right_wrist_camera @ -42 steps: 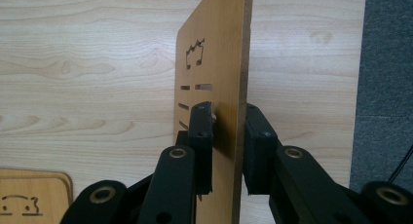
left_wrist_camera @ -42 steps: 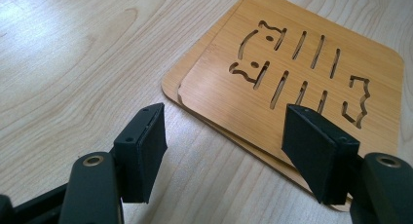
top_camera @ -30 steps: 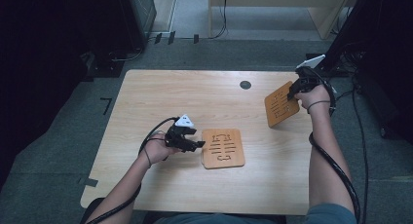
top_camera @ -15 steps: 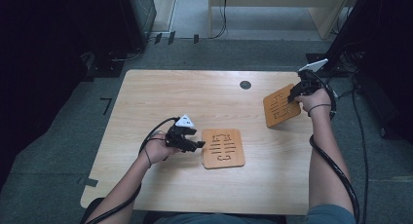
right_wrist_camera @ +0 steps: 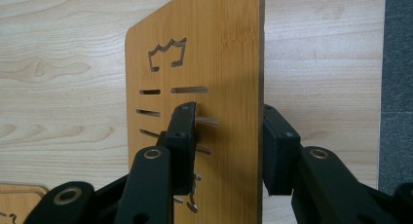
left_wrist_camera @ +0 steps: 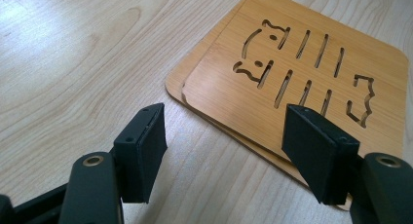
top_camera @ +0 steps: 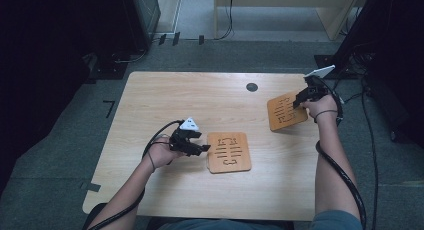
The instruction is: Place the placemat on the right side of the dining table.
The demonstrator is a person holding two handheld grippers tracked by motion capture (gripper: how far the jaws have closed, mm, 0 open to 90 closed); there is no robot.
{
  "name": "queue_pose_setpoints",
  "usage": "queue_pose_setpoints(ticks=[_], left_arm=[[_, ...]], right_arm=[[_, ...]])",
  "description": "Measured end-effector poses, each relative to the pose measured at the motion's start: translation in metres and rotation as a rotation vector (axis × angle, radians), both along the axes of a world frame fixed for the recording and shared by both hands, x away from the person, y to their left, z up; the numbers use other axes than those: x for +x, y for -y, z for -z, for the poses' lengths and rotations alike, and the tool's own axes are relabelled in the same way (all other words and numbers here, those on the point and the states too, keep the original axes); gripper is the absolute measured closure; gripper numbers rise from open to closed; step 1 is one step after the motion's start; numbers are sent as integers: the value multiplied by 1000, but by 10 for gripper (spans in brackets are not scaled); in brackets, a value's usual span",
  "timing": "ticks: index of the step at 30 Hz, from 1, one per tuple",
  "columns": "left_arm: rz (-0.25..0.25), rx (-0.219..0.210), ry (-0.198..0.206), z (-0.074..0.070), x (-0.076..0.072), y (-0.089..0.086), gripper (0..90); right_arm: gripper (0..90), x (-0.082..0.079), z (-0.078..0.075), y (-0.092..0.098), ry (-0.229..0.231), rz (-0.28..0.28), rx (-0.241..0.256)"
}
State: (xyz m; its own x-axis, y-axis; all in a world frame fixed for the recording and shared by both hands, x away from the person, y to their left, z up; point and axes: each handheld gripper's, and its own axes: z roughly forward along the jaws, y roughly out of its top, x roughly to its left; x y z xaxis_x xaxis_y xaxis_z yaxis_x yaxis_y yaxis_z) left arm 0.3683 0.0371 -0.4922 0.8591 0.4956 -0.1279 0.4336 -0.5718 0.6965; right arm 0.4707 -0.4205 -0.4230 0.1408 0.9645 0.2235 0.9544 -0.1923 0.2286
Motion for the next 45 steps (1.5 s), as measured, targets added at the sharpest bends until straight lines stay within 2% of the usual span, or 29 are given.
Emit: queue_pose_setpoints(ticks=[11, 18, 29, 38, 45], left_arm=[[-1, -1, 3, 0, 0, 0, 318], [-9, -13, 27, -2, 0, 0, 318], [-10, -9, 25, -2, 0, -1, 318], [-9, -7, 25, -1, 1, -1, 318], [-10, -6, 22, -1, 1, -1, 318]], right_arm=[[591, -2, 10, 0, 16, 1, 10], [565, -2, 17, 0, 15, -3, 14], [528, -4, 23, 1, 34, -3, 14], [503, -5, 33, 3, 37, 9, 46], [475, -6, 39, 3, 38, 9, 22]])
